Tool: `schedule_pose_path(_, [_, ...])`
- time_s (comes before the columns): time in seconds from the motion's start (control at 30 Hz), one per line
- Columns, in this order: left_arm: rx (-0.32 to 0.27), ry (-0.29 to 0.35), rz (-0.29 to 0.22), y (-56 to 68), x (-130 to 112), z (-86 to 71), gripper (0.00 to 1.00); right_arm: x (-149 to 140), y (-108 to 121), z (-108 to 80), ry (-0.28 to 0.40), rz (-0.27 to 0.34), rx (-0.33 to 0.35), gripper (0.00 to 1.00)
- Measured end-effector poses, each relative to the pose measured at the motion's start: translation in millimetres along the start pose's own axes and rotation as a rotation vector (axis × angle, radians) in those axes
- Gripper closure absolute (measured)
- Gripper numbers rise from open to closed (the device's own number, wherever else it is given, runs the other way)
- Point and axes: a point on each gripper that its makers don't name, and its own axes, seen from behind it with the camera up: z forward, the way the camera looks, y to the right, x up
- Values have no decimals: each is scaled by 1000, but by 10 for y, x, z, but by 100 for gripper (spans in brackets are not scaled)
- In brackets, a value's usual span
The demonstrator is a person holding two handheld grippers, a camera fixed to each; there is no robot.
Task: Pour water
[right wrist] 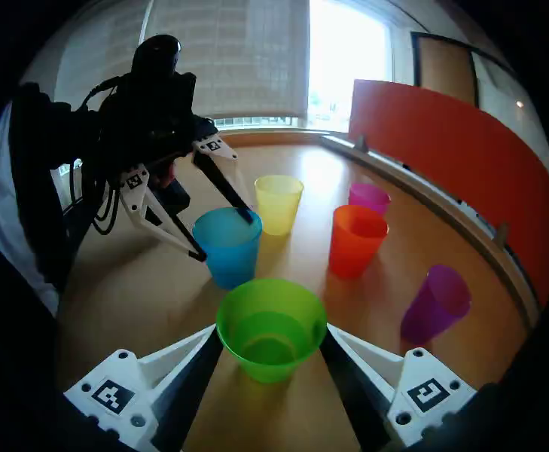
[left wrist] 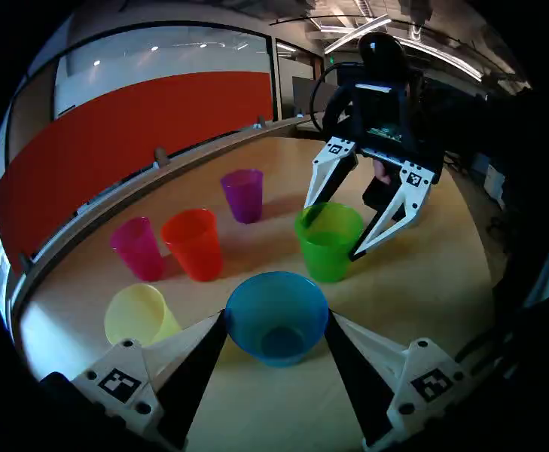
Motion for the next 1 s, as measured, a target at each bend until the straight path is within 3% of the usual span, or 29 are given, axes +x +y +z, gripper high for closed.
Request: schedule_pose_path(1.0, [16,-59,9,-3,-144,3,10,-127,17,-102,-21,18,-29,3])
